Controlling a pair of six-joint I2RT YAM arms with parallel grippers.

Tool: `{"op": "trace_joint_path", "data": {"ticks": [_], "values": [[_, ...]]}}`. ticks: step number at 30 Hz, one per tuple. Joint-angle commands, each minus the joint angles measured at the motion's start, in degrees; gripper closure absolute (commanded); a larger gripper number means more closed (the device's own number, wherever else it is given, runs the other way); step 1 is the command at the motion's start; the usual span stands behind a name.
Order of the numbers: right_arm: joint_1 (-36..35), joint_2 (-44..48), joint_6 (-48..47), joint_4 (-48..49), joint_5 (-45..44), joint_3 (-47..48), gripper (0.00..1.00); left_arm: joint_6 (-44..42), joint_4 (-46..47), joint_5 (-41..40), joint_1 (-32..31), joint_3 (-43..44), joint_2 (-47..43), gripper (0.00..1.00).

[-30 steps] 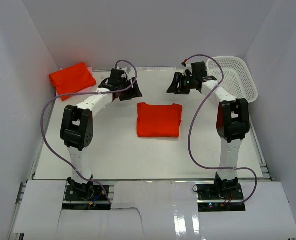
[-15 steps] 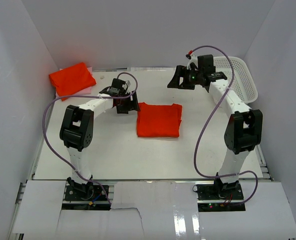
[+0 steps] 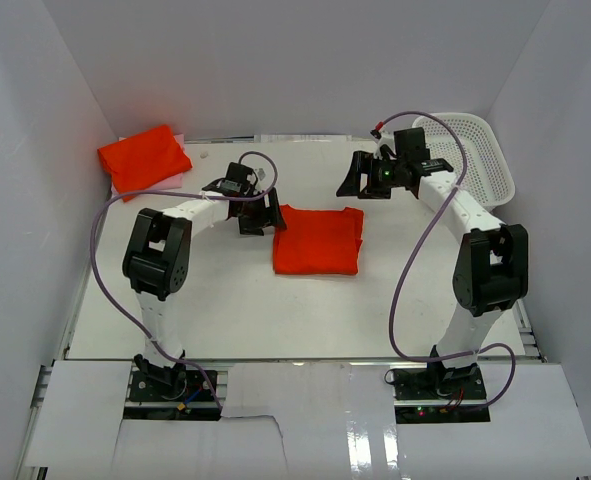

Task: Fold and stack the t-shirts
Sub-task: Smooth out wrinkles on the folded tshirt, then put the neatly folded tshirt into the corner of the board with the left arm

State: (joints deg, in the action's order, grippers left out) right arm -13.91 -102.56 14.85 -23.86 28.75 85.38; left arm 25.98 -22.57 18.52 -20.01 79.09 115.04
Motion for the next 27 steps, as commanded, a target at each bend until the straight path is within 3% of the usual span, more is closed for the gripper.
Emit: {"op": "trace_joint_path", "data": {"ticks": [1, 12, 17, 22, 23, 24, 26, 27], "values": [[-0.33, 2.72, -0.61, 1.80, 1.04, -0.83, 0.17, 0.65, 0.86, 2.13, -0.64, -0.34, 0.18, 0.16], [-0.33, 2.81, -1.23, 2.15, 0.78, -2.68, 0.18, 0.92, 0.68, 7.22, -1.61, 0.98, 4.57, 0.23], [-0.33, 3.25, -1.32, 2.32, 1.13, -3.12, 0.18, 0.83, 0.68, 6.79, -1.61, 0.45, 5.37, 0.43], [-0.33, 3.60, -1.67, 2.24, 1.22, -3.38, 0.18, 0.57, 0.42, 5.73, -1.17, 0.28, 5.36, 0.47], [-0.24, 3.69, -1.67, 2.24, 1.13, -3.47, 0.18, 0.48, 0.42, 6.52, -1.08, 0.28, 5.45, 0.50], [-0.24, 3.77, -1.67, 2.24, 1.22, -3.56, 0.18, 0.65, 0.51, 7.13, -1.08, 0.36, 5.80, 0.64], [-0.33, 3.95, -1.67, 2.32, 1.48, -3.56, 0.18, 0.65, 0.68, 9.50, -1.08, 0.97, 7.38, 0.77], [-0.33, 4.04, -1.58, 2.41, 1.57, -3.64, 0.18, 0.57, 0.68, 10.04, -1.08, 1.24, 7.91, 0.89]]}}
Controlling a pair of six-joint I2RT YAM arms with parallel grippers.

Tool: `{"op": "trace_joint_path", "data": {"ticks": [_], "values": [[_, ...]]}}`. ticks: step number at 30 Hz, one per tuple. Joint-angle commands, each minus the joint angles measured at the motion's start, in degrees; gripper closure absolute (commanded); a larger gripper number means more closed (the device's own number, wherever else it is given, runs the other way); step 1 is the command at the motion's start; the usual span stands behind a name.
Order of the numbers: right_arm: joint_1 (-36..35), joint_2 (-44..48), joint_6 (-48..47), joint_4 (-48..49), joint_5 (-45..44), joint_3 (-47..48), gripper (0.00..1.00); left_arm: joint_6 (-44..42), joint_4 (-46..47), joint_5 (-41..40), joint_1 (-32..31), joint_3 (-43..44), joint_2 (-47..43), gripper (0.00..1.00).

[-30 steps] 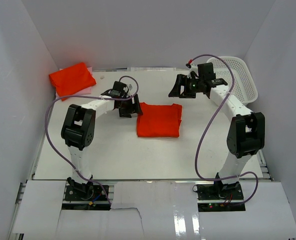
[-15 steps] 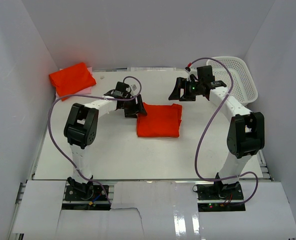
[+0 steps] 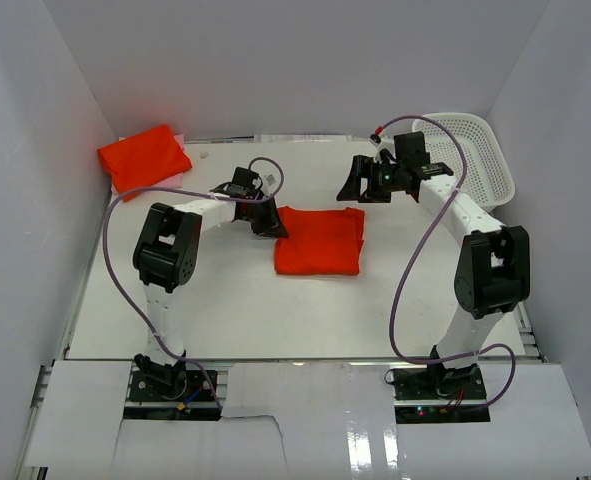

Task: Fold and stack the t-shirts
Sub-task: Put the neatly folded tshirt into the corner of the board with the left arm

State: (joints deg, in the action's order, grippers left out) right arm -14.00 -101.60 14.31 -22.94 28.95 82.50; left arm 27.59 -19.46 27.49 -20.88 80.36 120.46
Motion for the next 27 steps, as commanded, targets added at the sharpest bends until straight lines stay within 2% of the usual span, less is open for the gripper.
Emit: {"op": "trace_joint_path", "data": {"ticks": [1, 3, 11, 14, 19, 27], "values": [[-0.15, 3.16, -0.95, 1.58, 1.46, -0.93, 0.18, -1.14, -2.42, 1.60, -0.21, 0.24, 3.19, 0.95], [-0.15, 3.69, -0.86, 1.58, 1.64, -1.20, 0.18, -1.40, -2.51, 2.22, -0.12, 0.94, 4.60, 1.00], [-0.24, 8.78, -0.16, 2.37, 1.11, -3.83, 0.18, -3.33, -4.97, 0.91, 4.00, 6.47, 6.98, 1.00], [-0.24, 10.54, 0.11, 2.37, 1.28, -4.71, 0.18, -5.79, -8.37, -1.20, 6.29, 11.91, 7.15, 1.00], [-0.24, 13.00, 0.20, 2.55, 1.20, -6.82, 0.18, -11.15, -16.39, -8.23, 10.33, 27.80, 9.79, 1.00], [-0.85, 15.99, 1.43, 3.95, 1.72, -11.57, 0.19, -13.18, -17.80, -7.97, 19.64, 36.44, 8.03, 1.00]]}}
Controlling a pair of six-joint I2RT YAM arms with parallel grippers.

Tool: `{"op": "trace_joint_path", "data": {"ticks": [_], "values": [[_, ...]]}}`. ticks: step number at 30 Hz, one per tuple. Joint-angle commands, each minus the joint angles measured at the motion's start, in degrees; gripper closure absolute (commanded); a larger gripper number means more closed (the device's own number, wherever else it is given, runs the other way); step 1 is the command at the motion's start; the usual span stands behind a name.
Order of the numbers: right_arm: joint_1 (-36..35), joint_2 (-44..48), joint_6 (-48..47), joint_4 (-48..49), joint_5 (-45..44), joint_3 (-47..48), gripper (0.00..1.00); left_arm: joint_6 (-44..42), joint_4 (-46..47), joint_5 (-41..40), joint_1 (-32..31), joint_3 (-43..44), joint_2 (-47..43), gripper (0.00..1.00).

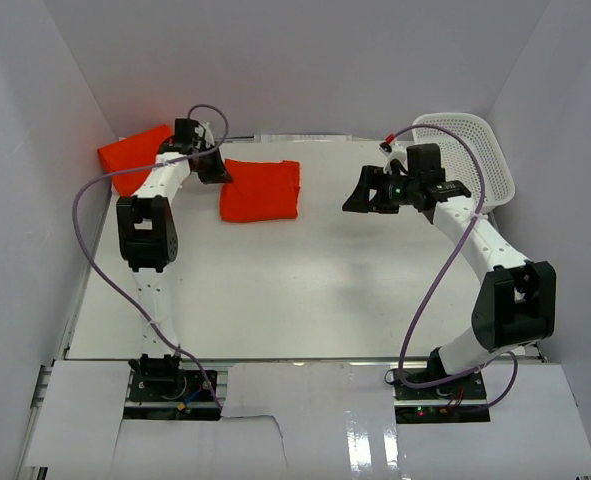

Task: Fold and stack the t-shirts
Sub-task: Put the neatly folded tshirt into the corner of the board with the left arm

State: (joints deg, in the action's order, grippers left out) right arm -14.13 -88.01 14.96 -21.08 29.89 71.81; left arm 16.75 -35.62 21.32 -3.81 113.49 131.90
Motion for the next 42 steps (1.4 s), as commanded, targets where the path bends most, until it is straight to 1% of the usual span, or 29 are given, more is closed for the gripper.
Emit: {"op": "trace_joint_path", "data": {"ticks": [1, 4, 5, 6, 8, 9, 13, 15, 19, 22, 25, 26, 31, 35, 38, 40, 42], "values": [[-0.98, 2.92, 0.95, 2.18, 0.52, -1.58, 0.19, -2.43, -1.39, -2.33, 3.11, 4.45, -3.66, 1.00], [-2.30, 4.68, 1.56, 2.97, -0.96, -3.25, 0.19, -3.30, 0.89, -5.32, 3.73, 4.90, -5.59, 1.00], [-2.65, 5.21, 1.82, 3.58, -1.32, -5.00, 0.19, -3.65, 3.68, -6.02, 3.73, 4.72, -6.81, 1.00], [-3.53, 5.65, 2.35, 4.20, -1.59, -5.88, 0.20, -3.92, 4.93, -8.38, 5.73, 4.89, -7.35, 1.00], [-4.32, 6.53, 2.53, 5.35, -2.38, -7.90, 0.20, -4.97, 7.74, -9.71, 6.01, 5.94, -7.79, 1.00], [-5.28, 6.53, 2.53, 5.35, -2.64, -8.26, 0.20, -5.32, 8.19, -11.11, 6.19, 8.13, -7.62, 1.00], [-7.75, 5.39, 1.48, 3.77, -4.22, -9.41, 0.20, -6.56, 10.39, -12.53, 6.27, 13.68, -6.74, 1.00], [-9.07, 5.21, 1.12, 3.33, -4.58, -10.55, 0.20, -7.35, 13.11, -13.23, 6.27, 14.04, -7.09, 1.00], [-10.91, 5.13, 1.65, 2.80, -4.93, -11.96, 0.20, -9.72, 20.12, -19.72, 6.54, 11.50, -8.49, 1.00], [-12.67, 5.04, 1.74, 1.31, -5.72, -12.05, 0.20, -10.51, 20.59, -22.45, 8.11, 11.92, -7.63, 1.00], [-14.08, 4.16, 1.12, -1.06, -6.24, -11.43, 0.20, -9.38, 18.57, -21.41, 11.10, 12.54, -6.74, 1.00], [-14.43, 3.99, 0.95, -1.59, -6.51, -11.34, 0.20, -8.94, 18.74, -19.32, 11.98, 11.32, -6.83, 1.00], [-16.36, 2.40, 1.39, -3.17, -6.25, -11.17, 0.20, -5.24, 21.72, -16.23, 19.36, 5.43, -7.44, 1.00], [-18.47, 1.79, 1.65, -4.84, -6.51, -9.32, 0.20, -2.34, 23.75, -11.57, 24.80, 1.04, -7.44, 1.00], [-19.35, 1.35, 2.26, -5.28, -6.34, -8.36, 0.20, -1.99, 24.10, -12.27, 26.22, -0.46, -6.65, 1.00], [-19.88, 0.91, 2.35, -5.90, -6.25, -7.66, 0.20, -1.38, 24.89, -10.96, 26.84, -1.17, -5.43, 1.00], [-20.58, 0.91, 2.27, -6.51, -6.51, -7.12, 0.20, -1.20, 24.63, -8.76, 27.28, 0.05, -3.85, 1.00]]}}
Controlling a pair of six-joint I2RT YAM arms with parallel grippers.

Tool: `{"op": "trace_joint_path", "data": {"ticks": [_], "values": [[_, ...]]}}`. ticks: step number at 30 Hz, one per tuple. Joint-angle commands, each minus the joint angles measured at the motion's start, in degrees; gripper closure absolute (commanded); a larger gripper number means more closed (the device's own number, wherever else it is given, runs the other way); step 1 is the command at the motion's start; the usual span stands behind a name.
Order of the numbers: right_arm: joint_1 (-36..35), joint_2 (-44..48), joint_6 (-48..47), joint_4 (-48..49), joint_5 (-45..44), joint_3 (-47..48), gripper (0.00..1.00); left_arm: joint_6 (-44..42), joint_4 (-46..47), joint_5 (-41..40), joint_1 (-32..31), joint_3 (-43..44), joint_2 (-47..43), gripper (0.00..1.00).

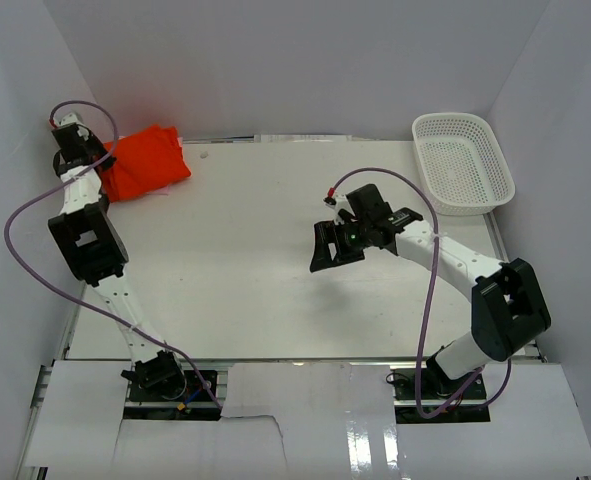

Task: Fold and stack the t-shirts
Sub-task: Put the neatly folded tshirt into the corner of the board with the left arm

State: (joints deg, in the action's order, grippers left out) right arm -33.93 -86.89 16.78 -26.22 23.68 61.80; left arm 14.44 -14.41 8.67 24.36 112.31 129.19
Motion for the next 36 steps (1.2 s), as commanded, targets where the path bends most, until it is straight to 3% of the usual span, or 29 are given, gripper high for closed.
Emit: {"op": "trace_joint_path", "data": {"ticks": [1, 2, 3, 6, 8, 14, 18, 21, 31, 36], "values": [[-1.04, -0.12, 0.54, -1.38, -0.30, 2.89, 0.20, 1.64, 3.25, 4.51, -0.89, 1.76, 0.52, 1.00], [-1.13, -0.03, 0.54, -1.47, -0.30, 2.71, 0.20, 1.73, 3.17, 5.39, -0.89, 2.29, 1.50, 0.98], [-1.14, 0.06, 0.63, -1.47, -0.22, 2.54, 0.19, 1.82, 2.99, 6.35, -0.89, 3.69, 2.38, 0.85], [-1.49, 0.67, 0.72, -1.21, -0.39, 1.40, 0.19, 3.14, 2.11, 10.40, -0.89, 6.51, 6.07, 0.64], [-1.57, 1.11, 0.98, -0.85, -0.30, 0.69, 0.19, 4.19, 2.11, 11.55, -0.89, 7.66, 7.22, 0.60], [-1.75, 1.72, 1.24, -0.59, -0.13, 0.07, 0.19, 5.16, 2.55, 11.82, -0.89, 10.81, 7.48, 0.30], [-1.93, 2.08, 1.33, -0.33, 0.13, -0.71, 0.19, 5.51, 0.80, 10.07, -0.89, 18.10, 8.71, 0.24], [-2.19, 2.08, 1.33, -0.33, 0.14, -1.16, 0.19, 5.17, 3.06, 7.78, -0.89, 17.95, 6.36, 0.20], [-3.42, 2.78, 2.12, 1.43, 0.75, -3.00, 0.20, 2.62, 9.93, 4.79, -2.12, 6.08, -6.47, 0.14], [-3.77, 4.98, 2.56, 2.75, 0.93, -5.46, 0.19, 2.00, 11.43, 7.32, -3.61, -2.78, -14.74, 0.14]]}}
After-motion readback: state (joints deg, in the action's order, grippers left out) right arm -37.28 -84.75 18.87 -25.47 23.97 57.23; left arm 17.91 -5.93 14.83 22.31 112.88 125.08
